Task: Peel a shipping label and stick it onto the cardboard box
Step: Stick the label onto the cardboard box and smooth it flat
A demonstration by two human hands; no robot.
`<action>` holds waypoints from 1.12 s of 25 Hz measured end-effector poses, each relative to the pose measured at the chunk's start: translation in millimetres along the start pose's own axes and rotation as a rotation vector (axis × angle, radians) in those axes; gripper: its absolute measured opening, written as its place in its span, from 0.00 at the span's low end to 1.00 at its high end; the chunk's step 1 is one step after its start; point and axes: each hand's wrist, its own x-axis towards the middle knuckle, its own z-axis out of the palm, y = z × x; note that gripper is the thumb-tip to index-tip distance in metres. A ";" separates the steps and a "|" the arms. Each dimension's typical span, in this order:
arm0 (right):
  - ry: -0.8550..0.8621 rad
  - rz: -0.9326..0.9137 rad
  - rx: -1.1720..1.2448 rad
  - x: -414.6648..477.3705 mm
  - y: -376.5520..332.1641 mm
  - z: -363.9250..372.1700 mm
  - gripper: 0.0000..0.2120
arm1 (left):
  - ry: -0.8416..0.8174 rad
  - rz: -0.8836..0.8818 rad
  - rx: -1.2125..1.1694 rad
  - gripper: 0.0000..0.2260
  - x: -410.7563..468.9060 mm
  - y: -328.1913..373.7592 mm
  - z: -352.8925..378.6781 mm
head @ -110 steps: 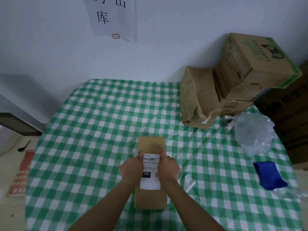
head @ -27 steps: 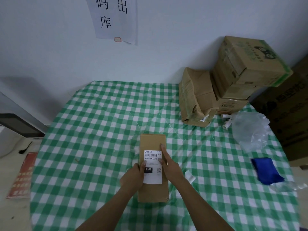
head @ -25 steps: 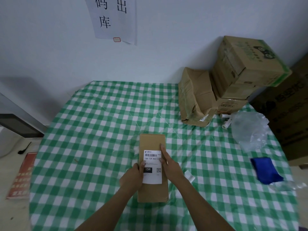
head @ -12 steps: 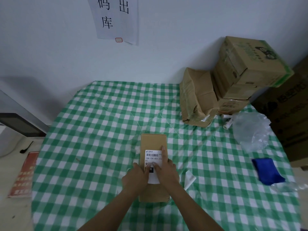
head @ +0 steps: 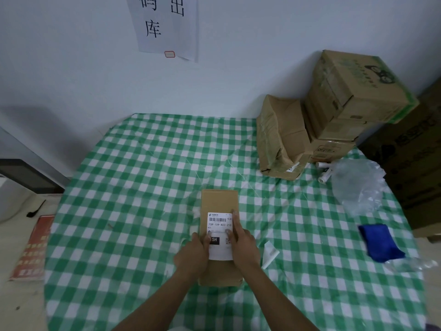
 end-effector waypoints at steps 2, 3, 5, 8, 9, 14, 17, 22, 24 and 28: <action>-0.002 -0.013 0.029 2.9 6.1 1.1 0.25 | -0.001 0.012 -0.037 0.26 -0.6 -0.4 -0.1; -0.007 -0.015 0.051 4.7 8.8 1.7 0.24 | -0.015 0.013 -0.079 0.27 -0.4 -1.4 -0.6; -0.013 -0.020 0.106 7.7 11.4 -0.2 0.24 | -0.043 0.010 -0.160 0.28 2.0 -4.6 -1.1; -0.022 -0.019 0.168 7.8 9.6 -5.3 0.24 | -0.062 -0.005 -0.182 0.28 2.4 -8.0 -3.7; -0.028 -0.032 0.165 5.8 8.4 -5.9 0.25 | -0.058 -0.006 -0.167 0.29 1.2 -7.8 -3.6; -0.113 -0.032 0.155 -9.0 3.0 -0.3 0.39 | 0.007 -0.015 -0.011 0.27 -13.4 1.9 3.7; -0.105 -0.030 0.199 -9.9 3.5 1.5 0.36 | 0.017 -0.005 0.001 0.26 -20.2 4.4 6.3; -0.133 -0.033 0.219 -2.6 14.7 0.9 0.27 | 0.037 0.004 -0.079 0.24 -15.4 -6.8 8.0; -0.133 -0.021 0.231 -2.4 14.6 -1.0 0.25 | 0.065 0.010 -0.111 0.25 -17.3 -8.5 6.7; -0.123 -0.016 0.221 -2.5 12.9 -3.6 0.24 | 0.070 0.010 -0.154 0.25 -19.1 -8.4 6.1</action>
